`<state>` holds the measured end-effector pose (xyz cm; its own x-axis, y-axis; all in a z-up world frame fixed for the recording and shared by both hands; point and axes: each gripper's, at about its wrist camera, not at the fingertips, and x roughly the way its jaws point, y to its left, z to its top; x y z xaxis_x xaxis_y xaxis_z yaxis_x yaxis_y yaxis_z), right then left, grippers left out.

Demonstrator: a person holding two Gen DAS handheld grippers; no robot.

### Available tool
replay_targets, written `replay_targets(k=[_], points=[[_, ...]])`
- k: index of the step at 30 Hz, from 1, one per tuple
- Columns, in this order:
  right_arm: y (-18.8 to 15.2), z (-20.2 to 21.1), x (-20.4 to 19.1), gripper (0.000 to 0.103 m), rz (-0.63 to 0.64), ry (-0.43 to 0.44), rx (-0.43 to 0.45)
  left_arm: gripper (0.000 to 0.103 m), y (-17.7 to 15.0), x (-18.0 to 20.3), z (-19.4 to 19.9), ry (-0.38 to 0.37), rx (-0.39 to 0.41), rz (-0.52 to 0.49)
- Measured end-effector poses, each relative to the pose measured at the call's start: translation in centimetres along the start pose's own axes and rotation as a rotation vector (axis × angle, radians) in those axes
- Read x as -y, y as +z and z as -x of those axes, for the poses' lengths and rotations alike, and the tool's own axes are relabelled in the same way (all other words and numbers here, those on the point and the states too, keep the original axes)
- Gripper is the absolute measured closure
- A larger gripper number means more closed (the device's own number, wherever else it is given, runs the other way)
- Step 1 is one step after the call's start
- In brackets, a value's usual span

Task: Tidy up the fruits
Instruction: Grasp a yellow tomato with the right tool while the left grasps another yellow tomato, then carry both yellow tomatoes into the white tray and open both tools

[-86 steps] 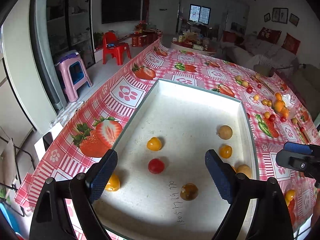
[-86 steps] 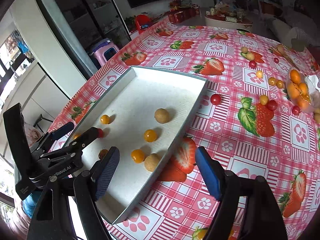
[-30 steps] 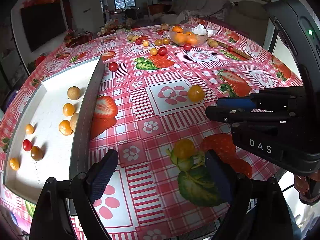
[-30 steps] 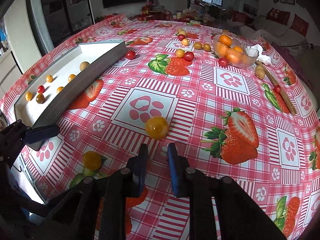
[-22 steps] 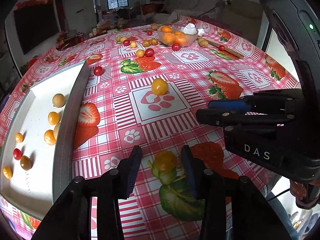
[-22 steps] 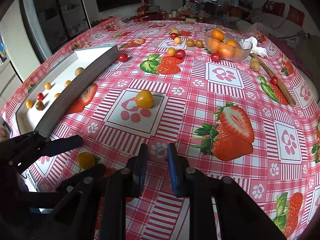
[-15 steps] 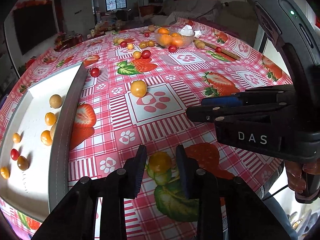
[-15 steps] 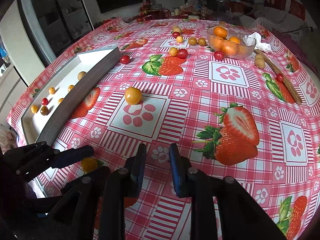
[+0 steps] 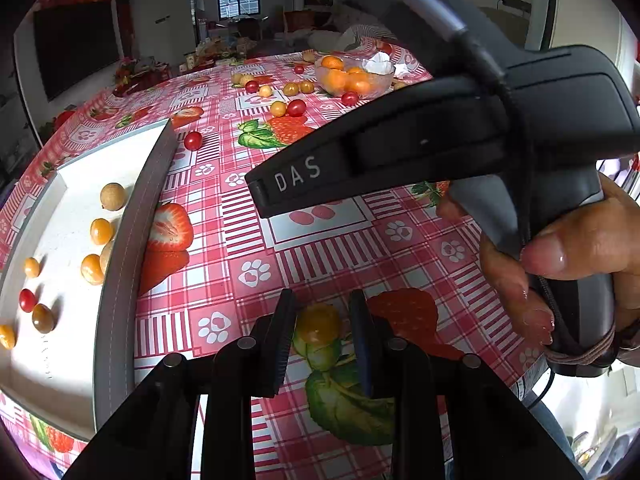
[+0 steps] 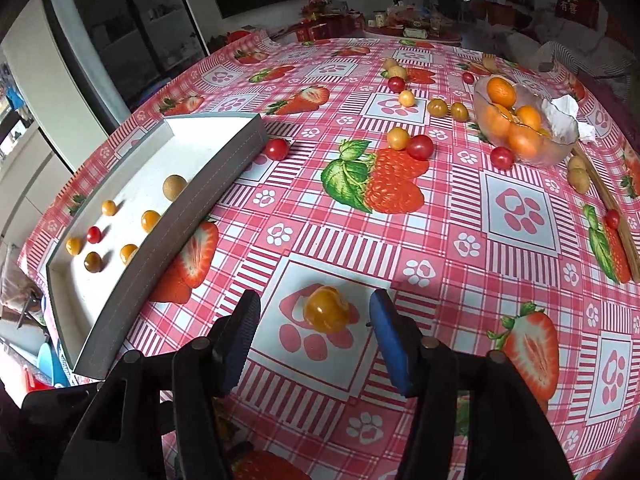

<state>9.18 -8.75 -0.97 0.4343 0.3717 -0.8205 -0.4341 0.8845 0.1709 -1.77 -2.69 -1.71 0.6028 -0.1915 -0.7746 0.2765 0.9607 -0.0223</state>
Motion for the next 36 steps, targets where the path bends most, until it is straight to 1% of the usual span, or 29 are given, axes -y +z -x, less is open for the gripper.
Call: replay_targets(k=[1, 2, 3, 4, 6, 9, 11, 12, 17, 23, 24, 26, 27, 28, 29, 31, 32, 33, 34, 35, 36], points=[[0.1, -0.6, -0.1, 0.059, 0.001, -0.014, -0.017, 0.074, 0.0, 0.0, 0.0, -0.001, 0.000, 0.003], [0.1, -0.7, -0.4, 0.067, 0.020, -0.052, -0.002, 0.074, 0.0, -0.1, 0.0, -0.002, 0.001, 0.005], [0.1, -0.8, -0.6, 0.079, 0.038, -0.086, -0.011, 0.074, 0.0, -0.1, 0.0, -0.004, 0.002, 0.008], [0.0, -0.8, -0.6, 0.081, 0.044, -0.099, -0.006, 0.074, -0.1, -0.1, 0.0, -0.005, 0.002, 0.011], [-0.3, -0.3, -0.1, 0.081, 0.017, -0.078, 0.001, 0.074, 0.0, -0.2, 0.0, -0.007, 0.002, 0.015], [-1.0, 0.9, 1.5, 0.083, -0.057, -0.025, 0.021, 0.074, 0.0, -0.3, 0.0, -0.013, 0.001, 0.024], [-1.6, 1.9, 2.4, 0.084, -0.098, -0.002, 0.037, 0.080, 0.0, -0.4, 0.1, -0.016, 0.001, 0.031], [-1.9, 2.4, 2.7, 0.084, -0.110, 0.002, 0.045, 0.081, 0.0, -0.4, 0.1, -0.018, -0.001, 0.033], [-3.0, 4.1, 3.7, 0.084, -0.138, 0.009, 0.061, 0.081, 0.0, -0.4, 0.0, -0.022, -0.004, 0.041], [-3.7, 4.3, 3.9, 0.083, -0.124, 0.019, 0.078, 0.081, -0.1, 0.3, 0.0, 0.015, 0.007, 0.001], [-3.7, 4.3, 3.8, 0.081, -0.123, 0.019, 0.079, 0.081, -0.1, 0.3, 0.0, 0.016, 0.008, 0.003], [-3.9, 4.1, 3.5, 0.070, -0.113, 0.019, 0.077, 0.081, -0.3, 0.3, 0.2, 0.012, 0.009, 0.008], [-4.0, 4.0, 3.4, 0.060, -0.106, 0.011, 0.074, 0.081, -0.3, 0.2, 0.2, 0.012, 0.009, 0.008], [-4.3, 3.8, 3.3, 0.054, -0.100, 0.001, 0.072, 0.081, -0.3, 0.2, 0.2, 0.013, 0.010, 0.008], [-4.5, 3.7, 3.3, 0.054, -0.096, 0.000, 0.070, 0.081, -0.3, 0.2, 0.3, 0.014, 0.012, 0.008], [-4.9, 3.4, 3.1, 0.054, -0.097, 0.022, 0.056, 0.081, -0.4, 0.3, 0.3, 0.017, 0.015, 0.006], [-4.9, 3.3, 2.9, 0.054, -0.093, 0.013, 0.057, 0.081, -0.4, 0.3, 0.3, 0.018, 0.015, 0.005], [-4.9, 3.2, 2.6, 0.058, -0.076, -0.008, 0.056, 0.081, -0.3, 0.2, 0.3, 0.017, 0.015, 0.006], [-4.9, 3.0, 2.1, 0.065, -0.053, -0.039, 0.055, 0.081, -0.4, 0.2, 0.3, 0.016, 0.015, 0.008], [-4.9, 2.9, 1.7, 0.069, -0.029, -0.063, 0.050, 0.081, -0.4, 0.2, 0.3, 0.015, 0.014, 0.011], [-4.9, 2.9, 1.4, 0.077, -0.008, -0.073, 0.045, 0.081, -0.4, 0.2, 0.3, 0.014, 0.014, 0.012]])
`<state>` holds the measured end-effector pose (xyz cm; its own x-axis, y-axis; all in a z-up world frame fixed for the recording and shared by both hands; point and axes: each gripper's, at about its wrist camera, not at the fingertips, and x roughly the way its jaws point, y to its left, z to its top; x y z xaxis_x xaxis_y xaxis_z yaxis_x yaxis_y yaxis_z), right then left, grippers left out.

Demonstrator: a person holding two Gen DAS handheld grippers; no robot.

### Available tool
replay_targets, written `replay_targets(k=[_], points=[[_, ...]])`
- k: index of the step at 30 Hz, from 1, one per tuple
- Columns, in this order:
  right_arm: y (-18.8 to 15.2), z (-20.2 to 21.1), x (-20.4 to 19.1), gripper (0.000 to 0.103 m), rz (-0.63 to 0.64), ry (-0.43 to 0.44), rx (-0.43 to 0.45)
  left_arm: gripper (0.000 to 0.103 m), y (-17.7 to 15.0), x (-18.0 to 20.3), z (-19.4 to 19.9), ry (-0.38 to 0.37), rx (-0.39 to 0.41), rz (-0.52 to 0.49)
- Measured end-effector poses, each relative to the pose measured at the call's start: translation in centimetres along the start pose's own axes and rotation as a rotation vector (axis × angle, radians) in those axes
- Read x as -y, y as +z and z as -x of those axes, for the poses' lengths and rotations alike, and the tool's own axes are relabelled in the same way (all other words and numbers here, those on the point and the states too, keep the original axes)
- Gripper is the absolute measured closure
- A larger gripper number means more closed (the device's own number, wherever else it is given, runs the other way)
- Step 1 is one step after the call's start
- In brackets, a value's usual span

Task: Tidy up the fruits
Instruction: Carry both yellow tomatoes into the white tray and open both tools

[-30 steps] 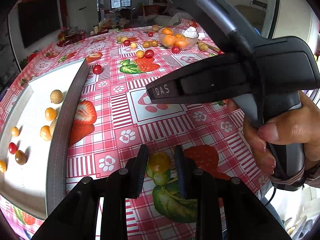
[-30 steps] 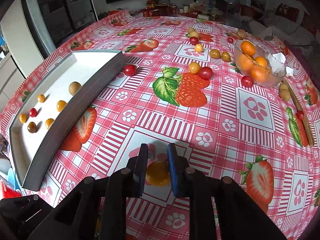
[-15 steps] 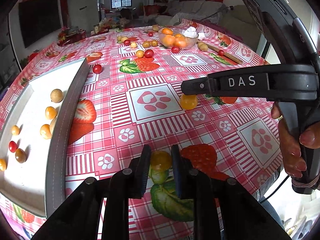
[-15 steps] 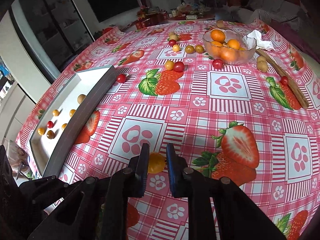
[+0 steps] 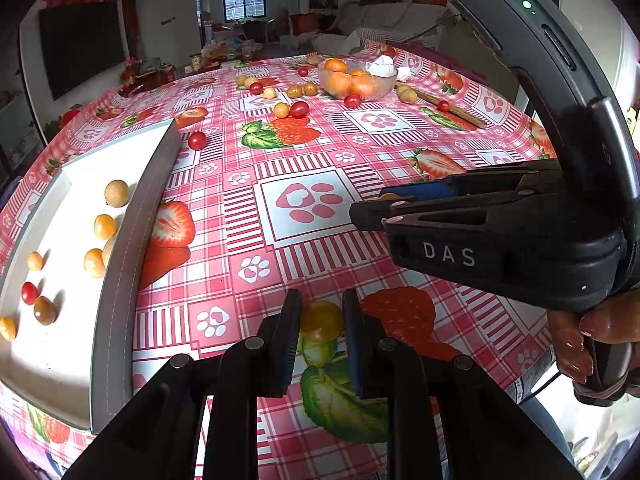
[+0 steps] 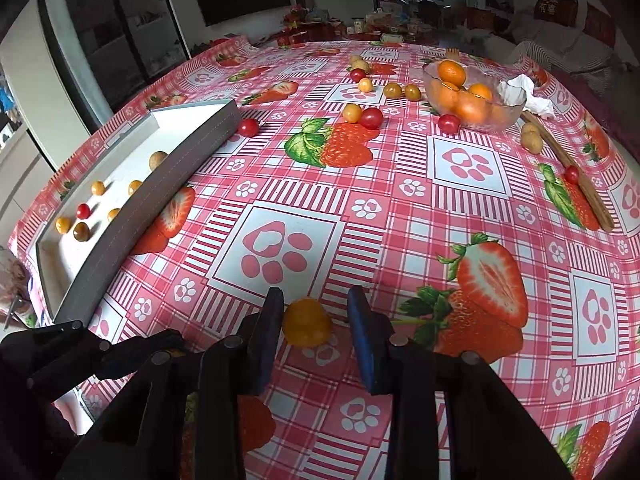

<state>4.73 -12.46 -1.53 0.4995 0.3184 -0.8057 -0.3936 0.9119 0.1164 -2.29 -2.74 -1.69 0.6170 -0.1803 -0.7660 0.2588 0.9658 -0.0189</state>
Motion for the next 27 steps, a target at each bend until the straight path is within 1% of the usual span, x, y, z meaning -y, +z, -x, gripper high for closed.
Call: replay_targets(k=[3, 8, 14, 21, 27], points=[[-0.1, 0.2, -0.3, 0.077, 0.016, -0.003, -0.010, 0.081, 0.1, -0.1, 0.0, -0.010, -0.005, 0.007], [0.1, 1.0, 1.4, 0.077, -0.099, 0.071, -0.010, 0.081, 0.1, -1.0, 0.3, -0.061, -0.014, 0.055], [0.4, 2.1, 1.5, 0.077, -0.115, 0.081, -0.004, 0.081, 0.3, -2.0, 1.0, -0.075, -0.006, 0.098], [1.7, 2.8, 0.5, 0.077, -0.117, 0.111, 0.006, 0.081, 1.1, -4.2, 2.9, -0.057, 0.039, 0.126], [4.1, 2.9, -1.7, 0.077, -0.087, 0.140, 0.011, 0.081, 2.5, -8.6, 4.7, -0.005, 0.081, 0.187]])
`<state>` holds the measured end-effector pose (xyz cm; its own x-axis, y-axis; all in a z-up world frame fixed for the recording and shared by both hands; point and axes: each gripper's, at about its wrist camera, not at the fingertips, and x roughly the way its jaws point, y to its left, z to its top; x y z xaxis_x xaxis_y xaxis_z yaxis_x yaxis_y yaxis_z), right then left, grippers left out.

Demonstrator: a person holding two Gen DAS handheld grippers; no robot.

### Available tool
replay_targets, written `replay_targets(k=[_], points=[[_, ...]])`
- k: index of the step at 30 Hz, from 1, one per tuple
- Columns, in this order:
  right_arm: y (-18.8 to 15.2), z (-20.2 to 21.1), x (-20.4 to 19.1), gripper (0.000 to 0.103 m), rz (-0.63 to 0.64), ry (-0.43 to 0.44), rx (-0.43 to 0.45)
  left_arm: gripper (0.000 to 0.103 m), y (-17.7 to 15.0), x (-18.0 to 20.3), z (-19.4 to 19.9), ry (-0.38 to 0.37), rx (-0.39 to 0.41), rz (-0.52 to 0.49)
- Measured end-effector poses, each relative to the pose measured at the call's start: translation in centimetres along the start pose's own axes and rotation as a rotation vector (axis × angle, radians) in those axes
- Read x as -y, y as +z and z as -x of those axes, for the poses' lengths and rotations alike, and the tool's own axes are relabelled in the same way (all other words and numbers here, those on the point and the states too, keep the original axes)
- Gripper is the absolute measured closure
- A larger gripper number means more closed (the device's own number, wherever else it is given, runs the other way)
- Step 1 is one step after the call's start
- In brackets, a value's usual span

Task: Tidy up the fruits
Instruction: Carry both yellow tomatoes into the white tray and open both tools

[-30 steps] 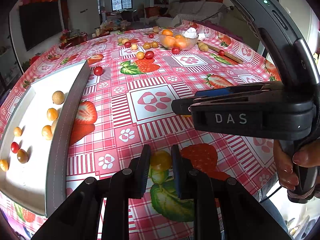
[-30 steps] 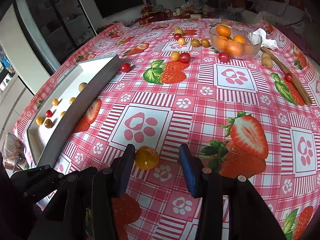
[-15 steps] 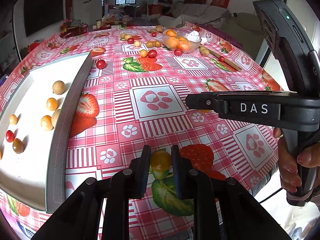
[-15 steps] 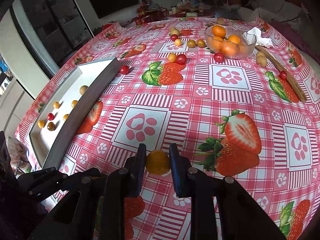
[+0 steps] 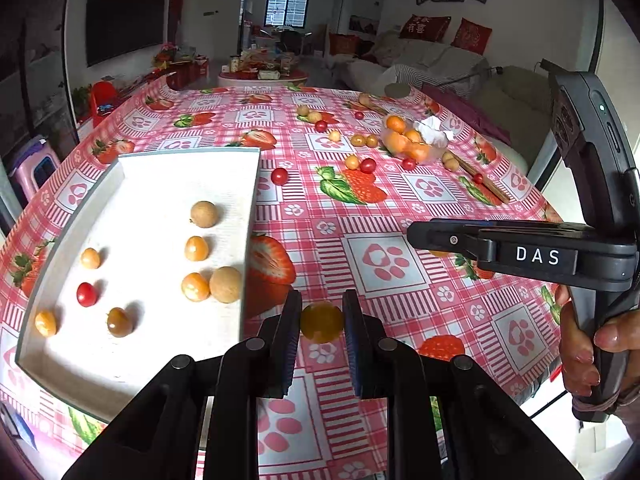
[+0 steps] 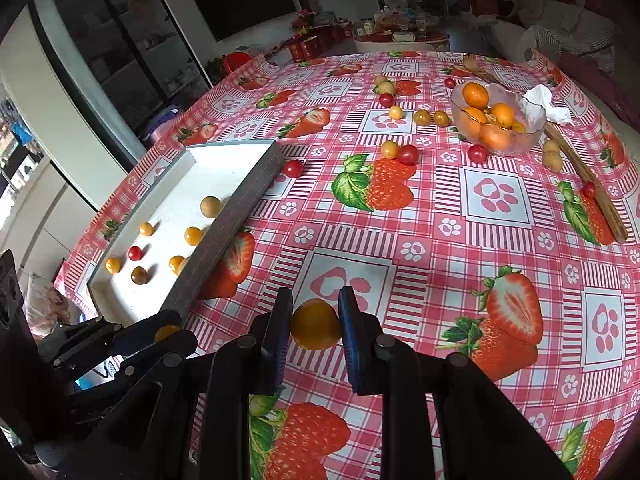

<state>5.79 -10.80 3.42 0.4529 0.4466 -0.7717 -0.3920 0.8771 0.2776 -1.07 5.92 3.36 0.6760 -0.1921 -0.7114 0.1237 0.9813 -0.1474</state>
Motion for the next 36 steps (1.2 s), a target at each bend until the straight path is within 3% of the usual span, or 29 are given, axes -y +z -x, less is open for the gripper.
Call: replay_targets(k=[9, 19, 27, 36], points=[[5.7, -2.9, -5.0, 0.077, 0.057, 0.052, -0.030, 0.081, 5.3, -8.1, 0.0, 0.151, 0.045, 0.064], [11.8, -10.1, -9.3, 0.077, 0.084, 0.069, -0.126, 0.081, 8.9, -14.3, -5.1, 0.301, -0.022, 0.099], [13.0, -15.3, -9.9, 0.077, 0.097, 0.033, -0.196, 0.081, 8.9, -16.0, -8.4, 0.331, -0.100, 0.127], [12.5, -17.5, -10.0, 0.077, 0.133, -0.004, -0.231, 0.081, 8.8, -16.2, -9.4, 0.332, -0.129, 0.134]])
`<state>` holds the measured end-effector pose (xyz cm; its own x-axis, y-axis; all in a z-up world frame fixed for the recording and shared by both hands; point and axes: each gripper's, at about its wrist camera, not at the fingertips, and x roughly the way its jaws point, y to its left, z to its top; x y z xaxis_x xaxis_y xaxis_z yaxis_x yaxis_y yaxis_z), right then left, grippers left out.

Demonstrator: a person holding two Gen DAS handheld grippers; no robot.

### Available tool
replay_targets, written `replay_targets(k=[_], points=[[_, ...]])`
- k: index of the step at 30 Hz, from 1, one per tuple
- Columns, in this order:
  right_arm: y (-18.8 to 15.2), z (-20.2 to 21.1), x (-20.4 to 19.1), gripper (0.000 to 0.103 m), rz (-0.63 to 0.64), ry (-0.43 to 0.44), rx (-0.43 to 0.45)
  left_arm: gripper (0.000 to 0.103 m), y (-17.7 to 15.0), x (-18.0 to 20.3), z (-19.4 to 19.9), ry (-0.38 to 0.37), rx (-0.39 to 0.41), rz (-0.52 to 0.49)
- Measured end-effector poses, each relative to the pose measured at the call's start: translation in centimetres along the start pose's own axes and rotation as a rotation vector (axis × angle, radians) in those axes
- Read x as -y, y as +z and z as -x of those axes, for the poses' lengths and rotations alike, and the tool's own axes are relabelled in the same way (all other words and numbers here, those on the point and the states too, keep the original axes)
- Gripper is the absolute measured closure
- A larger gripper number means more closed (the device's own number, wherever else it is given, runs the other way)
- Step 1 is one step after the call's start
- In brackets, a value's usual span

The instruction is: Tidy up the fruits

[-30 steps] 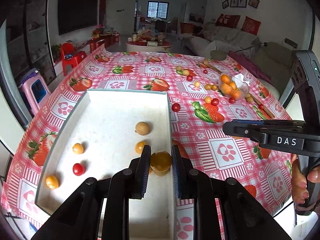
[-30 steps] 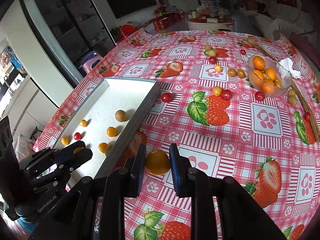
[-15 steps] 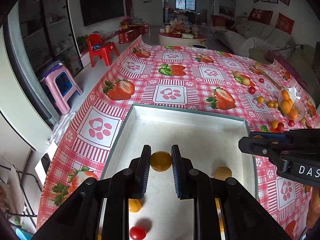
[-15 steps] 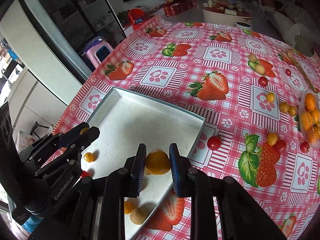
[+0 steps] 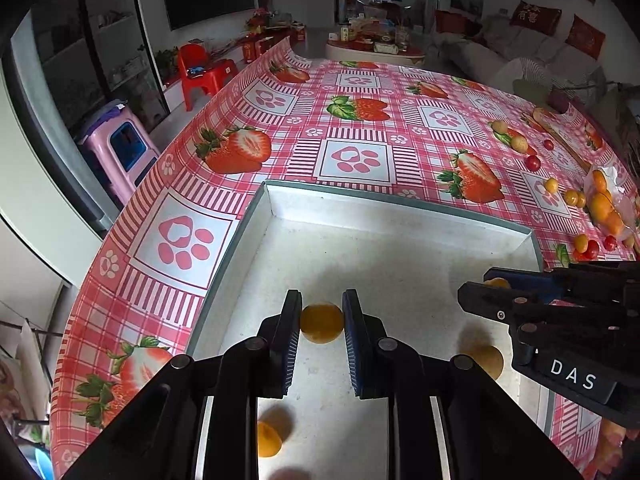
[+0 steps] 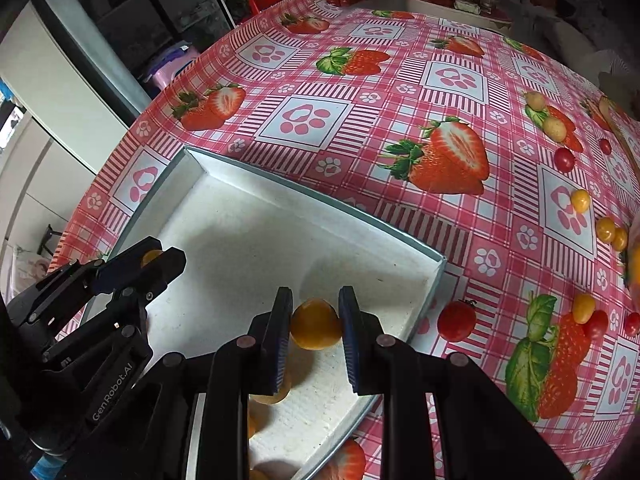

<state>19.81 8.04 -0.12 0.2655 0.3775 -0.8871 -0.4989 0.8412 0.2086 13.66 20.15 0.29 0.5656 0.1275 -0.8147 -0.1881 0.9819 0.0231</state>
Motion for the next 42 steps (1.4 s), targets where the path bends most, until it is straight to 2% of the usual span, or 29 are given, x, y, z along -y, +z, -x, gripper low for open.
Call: replay_targets(k=[5, 8, 10, 12, 14, 15, 16, 17, 18, 19, 26, 29, 32, 33, 38, 42], points=[[-0.2, -0.7, -1.2, 0.076, 0.072, -0.048, -0.009, 0.081, -0.2, -0.1, -0.9, 0.008, -0.039, 0.002], [-0.4, -0.5, -1.4, 0.067, 0.076, -0.040, -0.007, 0.080, -0.4, -0.5, -1.1, -0.006, -0.046, 0.017], [-0.5, 0.1, -1.4, 0.054, 0.067, -0.039, 0.005, 0.080, -0.6, -0.7, -0.9, -0.010, -0.044, 0.022], [-0.7, 1.0, -1.3, 0.047, 0.065, -0.046, 0.030, 0.080, -0.6, -0.8, -0.7, -0.018, -0.040, 0.022], [-0.9, 2.1, -1.2, 0.043, 0.063, -0.051, 0.054, 0.080, -0.7, -0.8, -0.4, -0.022, -0.037, 0.018], [-1.0, 2.5, -1.2, 0.041, 0.060, -0.050, 0.061, 0.069, -0.8, -0.8, -0.3, -0.023, -0.033, 0.016], [-1.1, 3.0, -1.0, 0.039, 0.053, -0.051, 0.067, 0.038, -0.8, -0.8, 0.0, -0.023, -0.023, 0.017], [-1.3, 3.4, -0.9, 0.039, 0.047, -0.050, 0.074, 0.024, -0.9, -0.8, 0.5, -0.018, 0.001, 0.022], [-1.4, 3.8, -0.7, 0.038, 0.040, -0.048, 0.080, 0.020, -1.0, -0.8, 1.2, -0.014, 0.043, 0.024], [-1.6, 4.2, -0.6, 0.038, 0.032, -0.049, 0.084, 0.020, -1.0, -0.7, 1.7, -0.015, 0.068, 0.015], [-3.2, 6.0, 0.4, 0.036, -0.025, -0.039, 0.092, 0.018, -1.4, -0.5, 4.1, -0.027, 0.088, 0.000], [-4.2, 6.9, 0.5, 0.023, -0.034, -0.034, 0.079, 0.018, -2.4, -0.7, 5.8, -0.022, 0.100, 0.020], [-5.3, 7.7, 0.3, 0.021, -0.034, -0.036, 0.064, 0.016, -3.5, -0.8, 7.1, -0.010, 0.097, 0.035], [-5.6, 7.9, 0.2, 0.021, -0.030, -0.043, 0.056, 0.000, -4.0, -0.9, 7.5, -0.009, 0.102, 0.038], [-7.1, 9.0, 0.0, 0.017, -0.038, -0.076, 0.035, 0.000, -6.3, -0.9, 9.7, -0.035, 0.122, 0.057], [-8.2, 9.7, -0.2, 0.003, -0.041, -0.085, 0.021, 0.000, -7.8, -0.6, 10.4, -0.030, 0.095, 0.070]])
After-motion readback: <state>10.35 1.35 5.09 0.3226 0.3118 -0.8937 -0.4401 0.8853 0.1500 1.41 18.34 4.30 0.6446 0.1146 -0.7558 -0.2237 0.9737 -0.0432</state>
